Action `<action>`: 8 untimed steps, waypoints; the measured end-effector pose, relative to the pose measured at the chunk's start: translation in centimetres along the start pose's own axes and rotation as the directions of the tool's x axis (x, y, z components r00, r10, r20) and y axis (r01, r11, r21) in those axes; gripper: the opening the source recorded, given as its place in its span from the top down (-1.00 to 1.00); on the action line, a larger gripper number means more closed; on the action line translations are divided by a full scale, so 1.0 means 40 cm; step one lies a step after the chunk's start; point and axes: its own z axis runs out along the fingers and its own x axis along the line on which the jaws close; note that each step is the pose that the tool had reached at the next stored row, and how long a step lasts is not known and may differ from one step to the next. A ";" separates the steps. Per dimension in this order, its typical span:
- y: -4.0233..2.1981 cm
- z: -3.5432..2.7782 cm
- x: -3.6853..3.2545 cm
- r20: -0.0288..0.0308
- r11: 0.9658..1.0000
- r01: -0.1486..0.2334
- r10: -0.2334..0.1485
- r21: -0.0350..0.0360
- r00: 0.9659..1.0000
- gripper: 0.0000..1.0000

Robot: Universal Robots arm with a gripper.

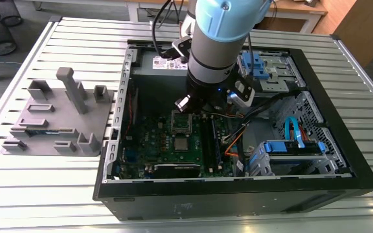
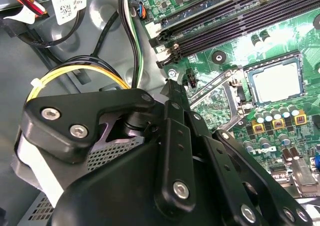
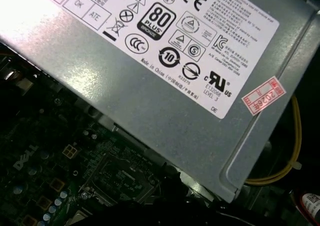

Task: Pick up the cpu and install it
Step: 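Close the cpu cover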

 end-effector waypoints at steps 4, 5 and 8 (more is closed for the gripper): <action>0.000 -0.003 0.000 0.000 1.000 0.001 -0.001 0.000 1.000 0.79; 0.001 -0.005 0.000 0.000 1.000 0.001 -0.001 0.000 1.000 0.79; 0.001 -0.009 -0.001 0.000 1.000 0.002 -0.002 0.000 1.000 0.79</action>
